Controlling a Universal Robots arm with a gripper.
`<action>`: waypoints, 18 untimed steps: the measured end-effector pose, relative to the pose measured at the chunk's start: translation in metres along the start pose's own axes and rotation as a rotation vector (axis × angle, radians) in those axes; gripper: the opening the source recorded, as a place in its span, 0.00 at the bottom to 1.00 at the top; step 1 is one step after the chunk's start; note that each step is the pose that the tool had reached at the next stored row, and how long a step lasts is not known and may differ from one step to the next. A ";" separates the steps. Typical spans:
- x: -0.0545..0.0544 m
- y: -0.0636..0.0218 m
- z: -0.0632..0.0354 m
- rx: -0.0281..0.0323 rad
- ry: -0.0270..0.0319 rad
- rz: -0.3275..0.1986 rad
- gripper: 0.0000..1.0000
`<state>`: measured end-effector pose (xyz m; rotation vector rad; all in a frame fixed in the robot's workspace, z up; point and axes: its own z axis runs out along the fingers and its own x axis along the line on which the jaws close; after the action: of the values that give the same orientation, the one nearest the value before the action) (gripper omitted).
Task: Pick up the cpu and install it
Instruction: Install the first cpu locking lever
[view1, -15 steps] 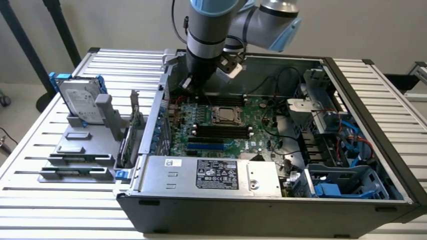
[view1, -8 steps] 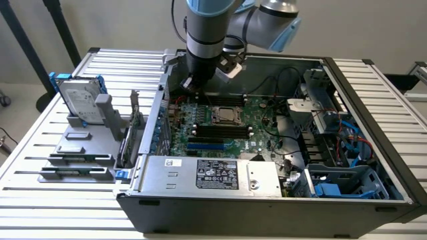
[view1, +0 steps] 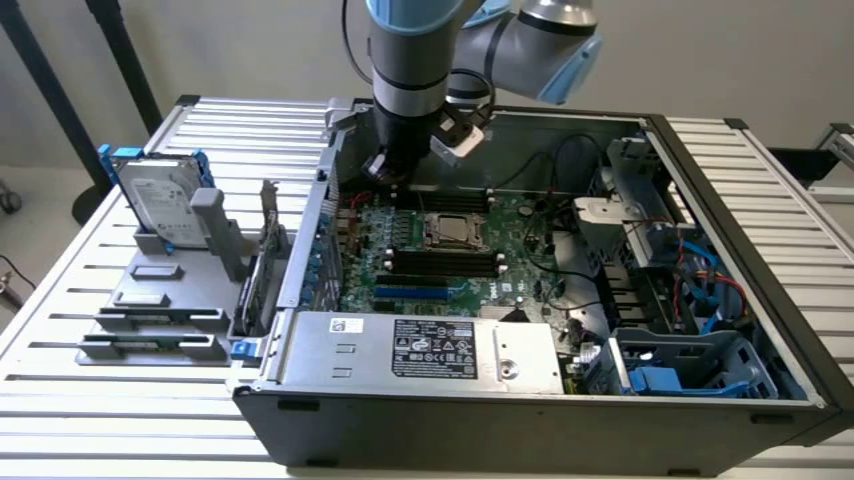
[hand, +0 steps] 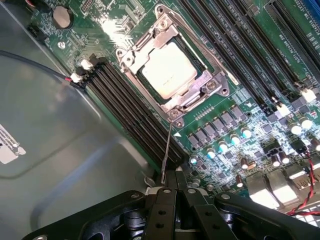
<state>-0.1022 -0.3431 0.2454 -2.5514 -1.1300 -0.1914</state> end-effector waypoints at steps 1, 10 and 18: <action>0.000 0.0000 -0.0001 -0.0024 0.0029 0.004 0.11; 0.003 0.0024 -0.0011 -0.0187 0.0222 0.031 0.11; 0.012 0.0120 -0.0013 -0.0251 0.0371 0.033 0.11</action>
<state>-0.0856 -0.3431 0.2466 -2.5756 -1.0779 -0.2452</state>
